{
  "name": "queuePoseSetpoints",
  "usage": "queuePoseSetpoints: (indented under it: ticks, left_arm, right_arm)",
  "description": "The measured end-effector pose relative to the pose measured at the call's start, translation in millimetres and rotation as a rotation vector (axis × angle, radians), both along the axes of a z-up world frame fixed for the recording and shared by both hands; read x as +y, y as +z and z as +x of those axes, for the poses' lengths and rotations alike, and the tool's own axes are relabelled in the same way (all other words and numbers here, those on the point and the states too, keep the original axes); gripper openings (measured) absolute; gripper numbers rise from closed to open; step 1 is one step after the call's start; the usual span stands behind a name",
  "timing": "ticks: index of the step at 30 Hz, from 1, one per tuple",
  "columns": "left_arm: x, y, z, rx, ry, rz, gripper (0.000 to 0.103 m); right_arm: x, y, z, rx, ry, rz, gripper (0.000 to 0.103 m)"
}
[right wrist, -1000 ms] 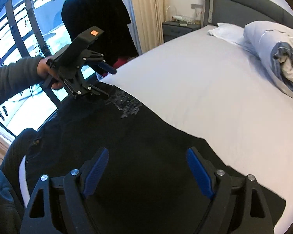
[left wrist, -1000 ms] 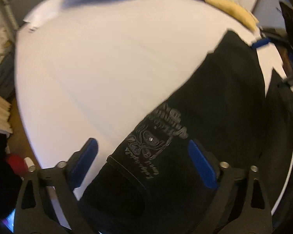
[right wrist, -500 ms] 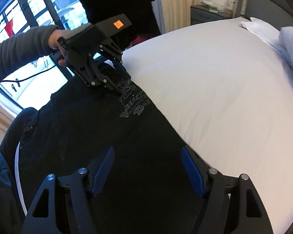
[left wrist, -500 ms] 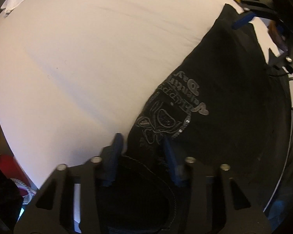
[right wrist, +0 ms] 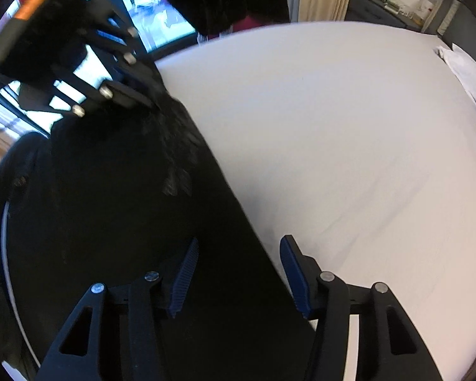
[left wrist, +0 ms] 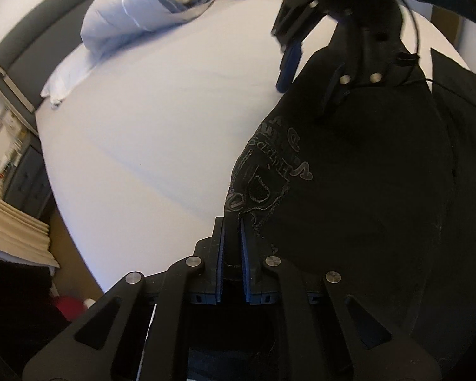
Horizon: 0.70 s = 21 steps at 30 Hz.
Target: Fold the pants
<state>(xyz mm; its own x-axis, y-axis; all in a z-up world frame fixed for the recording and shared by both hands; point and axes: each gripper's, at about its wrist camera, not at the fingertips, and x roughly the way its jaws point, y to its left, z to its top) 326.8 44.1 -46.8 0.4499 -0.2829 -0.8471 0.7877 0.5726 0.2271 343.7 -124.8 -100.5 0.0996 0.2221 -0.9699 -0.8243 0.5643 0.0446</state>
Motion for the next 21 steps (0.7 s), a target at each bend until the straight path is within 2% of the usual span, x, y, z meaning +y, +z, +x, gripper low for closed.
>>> queuePoseSetpoints:
  ticks: [3, 5, 9, 10, 16, 21]
  left_arm:
    - [0.8, 4.1, -14.0, -0.031, -0.023, 0.02, 0.008]
    - [-7.7, 1.2, -7.6, -0.031, -0.022, 0.015, 0.008]
    - [-4.4, -0.8, -14.5, -0.031, -0.013, 0.015, 0.008]
    - [-3.4, -0.3, -14.4, -0.029, -0.01, 0.013, 0.008]
    - [0.4, 4.6, -19.0, -0.032, 0.017, 0.024, 0.007]
    - [-3.4, 6.6, -22.2, -0.024, 0.029, 0.024, 0.003]
  right_arm:
    - [-1.7, 3.8, 6.2, 0.003, -0.01, -0.001, 0.055]
    - [1.9, 5.1, 6.9, 0.004, 0.01, -0.02, 0.048]
    - [4.9, 10.2, 11.2, 0.019, 0.006, -0.026, 0.018]
    - [4.0, 11.8, 10.1, 0.02, 0.0, -0.022, 0.014]
    - [-9.2, 29.1, -2.1, 0.008, -0.067, -0.008, 0.006]
    - [-16.1, 40.1, -18.9, -0.022, -0.144, 0.024, 0.004]
